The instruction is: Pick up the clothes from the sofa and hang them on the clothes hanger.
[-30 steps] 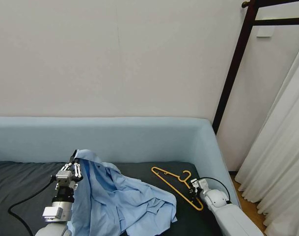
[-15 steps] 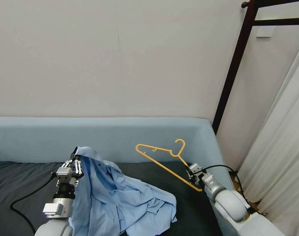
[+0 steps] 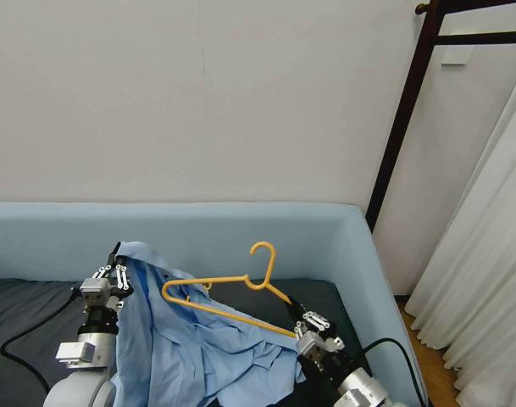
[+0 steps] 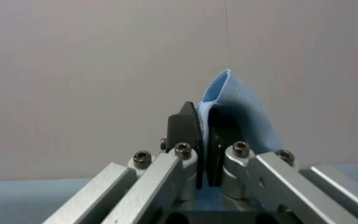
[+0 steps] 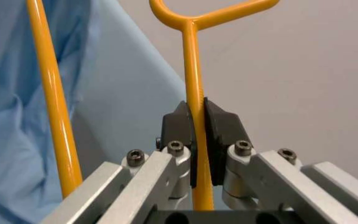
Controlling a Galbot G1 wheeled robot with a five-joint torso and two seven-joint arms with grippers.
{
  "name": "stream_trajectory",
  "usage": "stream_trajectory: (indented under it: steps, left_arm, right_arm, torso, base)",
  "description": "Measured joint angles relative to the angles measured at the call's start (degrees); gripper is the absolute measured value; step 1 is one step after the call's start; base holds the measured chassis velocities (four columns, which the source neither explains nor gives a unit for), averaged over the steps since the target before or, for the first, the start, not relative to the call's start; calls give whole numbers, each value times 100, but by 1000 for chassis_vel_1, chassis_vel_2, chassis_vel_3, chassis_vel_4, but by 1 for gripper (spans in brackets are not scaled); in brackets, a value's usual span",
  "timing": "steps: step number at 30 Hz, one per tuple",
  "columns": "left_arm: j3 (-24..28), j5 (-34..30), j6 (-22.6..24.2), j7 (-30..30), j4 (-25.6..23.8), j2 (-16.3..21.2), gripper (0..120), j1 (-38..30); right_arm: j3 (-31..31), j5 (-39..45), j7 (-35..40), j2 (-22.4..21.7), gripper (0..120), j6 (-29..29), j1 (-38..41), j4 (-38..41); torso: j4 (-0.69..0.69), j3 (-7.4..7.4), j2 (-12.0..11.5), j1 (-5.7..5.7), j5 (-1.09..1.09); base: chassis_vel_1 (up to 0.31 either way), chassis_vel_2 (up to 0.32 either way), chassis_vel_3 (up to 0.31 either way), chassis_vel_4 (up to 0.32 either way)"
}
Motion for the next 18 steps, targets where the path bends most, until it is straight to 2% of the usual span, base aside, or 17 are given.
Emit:
stream_trajectory:
  steps: [7, 18]
  left_arm:
    - [25, -7, -33, -4, -121, -87, 0, 138]
    - [46, 3, -34, -4, -320, -137, 0, 264]
  right_arm:
    - [-492, -381, 237, 377, 4, -7, 181, -346]
    - [-588, -506, 271, 636, 4, -172, 525, -686]
  torso:
    - [-1, 0, 0, 1, -1]
    - [0, 1, 0, 1, -1]
  base:
    - [0, 0, 0, 0]
    - [0, 0, 0, 0]
